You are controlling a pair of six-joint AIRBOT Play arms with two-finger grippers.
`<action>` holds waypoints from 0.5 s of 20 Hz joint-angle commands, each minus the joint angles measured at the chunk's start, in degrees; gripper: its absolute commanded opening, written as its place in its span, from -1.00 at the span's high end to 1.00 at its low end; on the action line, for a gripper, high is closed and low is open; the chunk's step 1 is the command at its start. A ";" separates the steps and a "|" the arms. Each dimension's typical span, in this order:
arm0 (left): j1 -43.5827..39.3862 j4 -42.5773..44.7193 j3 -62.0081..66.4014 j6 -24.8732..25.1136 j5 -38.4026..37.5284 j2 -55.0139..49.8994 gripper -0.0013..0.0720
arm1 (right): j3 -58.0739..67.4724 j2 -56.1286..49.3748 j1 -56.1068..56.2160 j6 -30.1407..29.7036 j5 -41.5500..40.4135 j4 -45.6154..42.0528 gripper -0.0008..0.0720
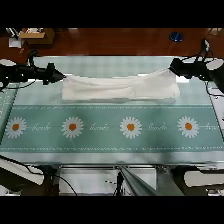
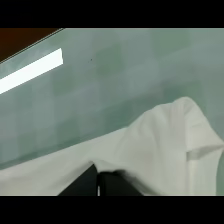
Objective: Fold the shirts.
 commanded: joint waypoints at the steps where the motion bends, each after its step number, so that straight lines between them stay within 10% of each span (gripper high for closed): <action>1: 0.37 4.61 1.57 -0.83 -0.85 -3.82 0.91 | 1.16 -4.20 0.17 0.79 -2.73 -0.07 0.91; 5: 0.76 8.48 1.57 -0.61 -1.16 -4.28 0.78 | 1.16 -6.27 0.72 0.72 -3.08 -0.07 0.90; 8: 1.38 11.74 1.64 -0.63 -2.27 -4.17 -0.46 | 1.29 -4.85 -0.22 -0.63 -2.16 -0.31 -0.07; 10: 2.67 17.29 2.49 -1.68 -6.25 -4.09 -0.45 | 1.29 -1.38 -2.60 -3.19 -0.26 -4.96 -0.15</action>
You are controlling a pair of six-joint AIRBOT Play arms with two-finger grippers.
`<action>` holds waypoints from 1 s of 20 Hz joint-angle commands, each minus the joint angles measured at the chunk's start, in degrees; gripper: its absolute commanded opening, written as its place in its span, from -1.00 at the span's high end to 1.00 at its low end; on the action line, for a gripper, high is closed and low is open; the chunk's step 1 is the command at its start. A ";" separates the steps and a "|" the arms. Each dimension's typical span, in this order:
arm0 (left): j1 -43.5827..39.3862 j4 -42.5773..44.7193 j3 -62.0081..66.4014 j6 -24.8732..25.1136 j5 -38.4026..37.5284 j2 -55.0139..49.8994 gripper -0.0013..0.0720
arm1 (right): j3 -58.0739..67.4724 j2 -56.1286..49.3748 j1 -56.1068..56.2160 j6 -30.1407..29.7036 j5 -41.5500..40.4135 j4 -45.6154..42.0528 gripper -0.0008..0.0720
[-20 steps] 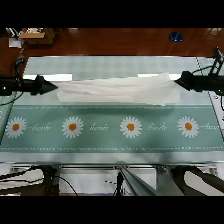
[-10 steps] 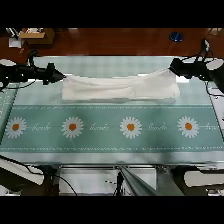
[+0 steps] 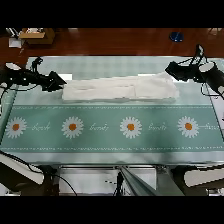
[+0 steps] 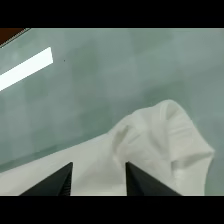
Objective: Fold the shirts.
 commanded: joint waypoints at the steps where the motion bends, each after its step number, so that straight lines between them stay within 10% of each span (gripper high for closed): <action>1: 1.97 6.58 1.01 -0.96 -5.88 -0.09 -0.45 | 0.11 4.44 -3.32 -2.12 2.75 -8.68 -0.15; 5: 4.35 6.86 1.18 -2.64 -10.23 0.46 -0.45 | 0.09 7.89 -11.56 5.88 16.41 -21.86 -0.51; 10: 3.63 6.69 1.18 -2.62 -11.54 1.33 -0.45 | 0.09 0.00 -20.90 -0.57 31.69 2.80 -0.66; 20: 2.71 6.67 1.18 -2.60 -13.92 1.42 -0.40 | 0.09 -10.27 -10.43 -5.40 25.31 17.14 -0.66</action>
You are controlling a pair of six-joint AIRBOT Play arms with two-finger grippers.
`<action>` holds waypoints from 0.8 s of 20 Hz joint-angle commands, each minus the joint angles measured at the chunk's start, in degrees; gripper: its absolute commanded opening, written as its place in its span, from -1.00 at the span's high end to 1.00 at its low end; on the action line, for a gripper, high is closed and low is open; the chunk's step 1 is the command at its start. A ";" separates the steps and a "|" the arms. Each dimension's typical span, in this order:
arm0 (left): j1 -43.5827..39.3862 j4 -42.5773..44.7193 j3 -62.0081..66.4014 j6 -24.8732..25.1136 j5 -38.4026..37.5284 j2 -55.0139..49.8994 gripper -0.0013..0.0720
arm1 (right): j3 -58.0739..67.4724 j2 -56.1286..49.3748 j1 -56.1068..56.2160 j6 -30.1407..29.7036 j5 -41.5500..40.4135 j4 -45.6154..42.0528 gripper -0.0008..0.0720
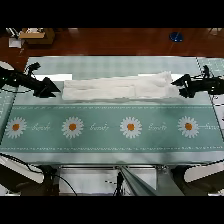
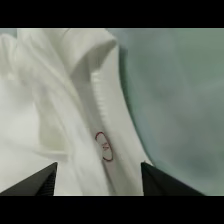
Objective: Fold the shirts.
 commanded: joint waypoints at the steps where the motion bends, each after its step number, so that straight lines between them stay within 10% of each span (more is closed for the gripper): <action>1: -0.07 -0.22 0.07 0.00 -1.01 0.04 -0.40 | 0.02 -2.54 4.70 -1.99 -3.72 4.85 -0.66; 5: -0.07 -1.75 0.07 0.02 -2.27 0.07 -0.40 | 0.04 -2.84 8.90 -1.60 -9.40 5.29 -0.42; 7: -0.07 -1.92 0.07 0.04 -2.64 0.07 -0.21 | 0.04 -2.71 9.64 -1.62 -10.08 5.64 0.71; 8: -0.07 -1.92 0.07 0.02 -2.67 0.15 -0.06 | 0.04 -2.34 9.64 -1.99 -9.42 6.03 0.91; 12: -0.09 -6.32 0.07 2.75 -4.17 2.19 0.91 | 0.04 4.48 9.60 -4.35 -6.86 2.91 0.91; 16: -2.47 -23.82 0.04 5.25 -4.04 4.39 0.91 | 0.04 14.43 9.60 -1.92 -1.57 -5.97 0.91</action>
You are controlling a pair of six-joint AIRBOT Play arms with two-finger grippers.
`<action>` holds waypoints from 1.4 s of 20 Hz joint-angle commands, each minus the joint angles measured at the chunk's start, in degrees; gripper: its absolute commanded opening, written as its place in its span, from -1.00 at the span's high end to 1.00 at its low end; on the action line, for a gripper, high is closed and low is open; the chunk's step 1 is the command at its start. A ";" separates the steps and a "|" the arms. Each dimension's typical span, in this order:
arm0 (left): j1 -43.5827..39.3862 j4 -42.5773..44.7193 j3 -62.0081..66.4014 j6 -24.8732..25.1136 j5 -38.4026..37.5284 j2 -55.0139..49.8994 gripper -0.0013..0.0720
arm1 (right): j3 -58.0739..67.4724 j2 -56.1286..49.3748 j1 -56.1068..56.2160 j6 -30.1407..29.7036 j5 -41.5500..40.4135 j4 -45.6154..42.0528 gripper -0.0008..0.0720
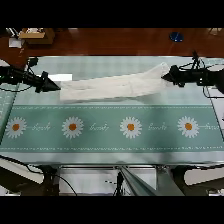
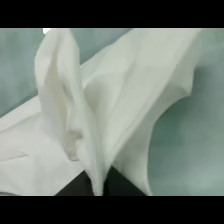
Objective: Fold the shirts.
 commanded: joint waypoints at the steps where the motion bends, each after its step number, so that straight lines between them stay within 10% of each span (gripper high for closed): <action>1: -3.41 -13.33 0.04 2.40 0.92 2.01 0.91 | 0.04 7.80 0.11 2.95 4.94 -8.15 0.91; 13: -40.19 -12.63 -0.13 1.49 16.28 2.43 0.91 | 0.04 29.07 0.15 12.02 22.01 -24.37 0.91; 28: -59.56 -18.84 -0.11 -3.87 28.46 -7.37 0.91 | 0.02 44.89 0.15 16.55 30.38 -24.55 0.91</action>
